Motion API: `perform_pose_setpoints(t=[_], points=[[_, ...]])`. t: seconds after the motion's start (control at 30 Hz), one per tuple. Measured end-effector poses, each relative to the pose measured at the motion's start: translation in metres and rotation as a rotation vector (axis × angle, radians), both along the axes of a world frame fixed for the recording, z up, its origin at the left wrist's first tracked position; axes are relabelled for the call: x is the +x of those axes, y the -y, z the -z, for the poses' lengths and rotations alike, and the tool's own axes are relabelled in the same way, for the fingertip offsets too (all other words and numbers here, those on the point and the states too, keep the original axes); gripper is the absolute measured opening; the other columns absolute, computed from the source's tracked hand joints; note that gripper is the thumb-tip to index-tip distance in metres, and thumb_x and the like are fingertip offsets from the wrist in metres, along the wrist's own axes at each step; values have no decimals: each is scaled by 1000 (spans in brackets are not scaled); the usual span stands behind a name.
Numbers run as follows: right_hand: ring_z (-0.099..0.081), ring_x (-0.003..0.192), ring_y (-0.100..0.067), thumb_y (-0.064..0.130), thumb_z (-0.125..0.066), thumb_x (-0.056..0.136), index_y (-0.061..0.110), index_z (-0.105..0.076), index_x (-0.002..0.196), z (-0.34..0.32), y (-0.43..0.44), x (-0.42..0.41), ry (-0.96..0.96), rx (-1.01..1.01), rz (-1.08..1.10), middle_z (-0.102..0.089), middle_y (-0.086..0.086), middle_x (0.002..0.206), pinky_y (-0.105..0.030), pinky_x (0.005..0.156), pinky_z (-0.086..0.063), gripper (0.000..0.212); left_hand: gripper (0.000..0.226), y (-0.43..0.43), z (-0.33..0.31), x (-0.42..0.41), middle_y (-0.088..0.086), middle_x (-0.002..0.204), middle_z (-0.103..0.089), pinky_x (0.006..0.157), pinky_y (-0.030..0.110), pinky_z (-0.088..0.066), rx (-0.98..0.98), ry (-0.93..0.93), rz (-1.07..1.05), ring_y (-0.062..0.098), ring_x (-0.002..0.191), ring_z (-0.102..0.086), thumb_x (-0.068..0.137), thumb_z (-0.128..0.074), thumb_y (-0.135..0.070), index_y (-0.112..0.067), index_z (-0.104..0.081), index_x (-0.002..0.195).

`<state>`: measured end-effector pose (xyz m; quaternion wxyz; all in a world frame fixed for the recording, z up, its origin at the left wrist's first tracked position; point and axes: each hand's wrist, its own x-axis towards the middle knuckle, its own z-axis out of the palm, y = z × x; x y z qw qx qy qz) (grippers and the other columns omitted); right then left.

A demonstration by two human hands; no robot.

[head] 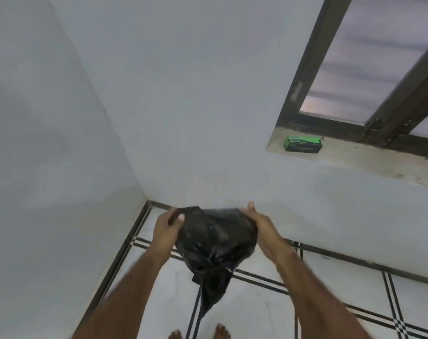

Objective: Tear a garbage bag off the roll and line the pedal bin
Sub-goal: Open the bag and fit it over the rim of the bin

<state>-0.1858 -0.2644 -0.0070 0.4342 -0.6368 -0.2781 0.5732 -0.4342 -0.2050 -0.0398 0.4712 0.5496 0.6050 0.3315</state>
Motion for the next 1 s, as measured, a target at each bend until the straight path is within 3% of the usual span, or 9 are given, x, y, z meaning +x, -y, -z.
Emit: perform_pose_setpoints(t=[0.13,0.2,0.27,0.33,0.47,0.53,0.63,0.77,1.0], points=[[-39,142,-14,44,-62,92,14,-43,150,-77,-17,-38,723,706,167,-44,-2,152,-31,117,-33,68,72,-14,-59,17,0,148,-37,99,5,-38,457,-157,36,-2,122,-45,96,-69,-23,-13,-34,158],[-45,137,-16,58,-61,86,16,-49,146,-41,-1,-57,962,599,-10,-51,-5,146,-34,114,-37,74,67,0,-49,4,1,143,-48,90,17,-51,470,-295,153,7,114,-55,97,-64,-36,-19,-36,156],[-67,110,-12,83,-55,72,23,-73,115,9,26,-71,698,221,-197,-74,2,115,-42,99,-52,76,72,14,-17,-23,4,137,-54,95,39,-55,229,-321,248,20,119,-59,88,-67,-48,-21,-43,150],[-72,100,-13,79,-62,69,22,-79,101,32,39,-68,311,-3,-188,-78,1,104,-41,97,-55,68,79,18,6,-49,10,144,-47,106,43,-46,51,-345,302,27,129,-54,81,-80,-35,-16,-44,149],[-65,118,-25,59,-44,95,7,-67,126,10,29,-57,-106,-77,-93,-69,-14,127,-39,105,-47,65,85,5,17,-75,14,155,-39,119,41,-36,-101,-202,193,32,143,-43,83,-83,-21,-8,-38,154],[-70,110,-17,55,-26,103,12,-69,119,-5,25,-59,-189,0,5,-75,-6,118,-35,98,-53,63,88,0,11,-82,13,160,-33,120,41,-32,-101,-179,166,31,147,-37,85,-81,-20,-8,-33,157],[-75,90,-5,49,-32,104,19,-80,94,-8,18,-66,-192,96,110,-80,4,97,-29,88,-54,57,90,-4,2,-88,8,162,-27,123,40,-29,-43,-154,175,27,148,-35,88,-78,-23,-14,-26,161],[-73,104,-18,54,-40,100,12,-72,121,-6,5,-85,-98,81,125,-75,-11,116,-27,83,-58,56,95,-18,-1,-90,5,161,-26,123,47,-31,-10,-140,191,29,148,-35,86,-80,-24,-19,-23,162],[-71,108,-26,54,-41,100,13,-72,120,16,-14,-99,-129,42,109,-74,-15,116,-34,87,-56,56,96,-33,0,-104,7,163,-26,121,46,-34,19,-199,204,31,147,-37,85,-81,-24,-17,-23,161]])
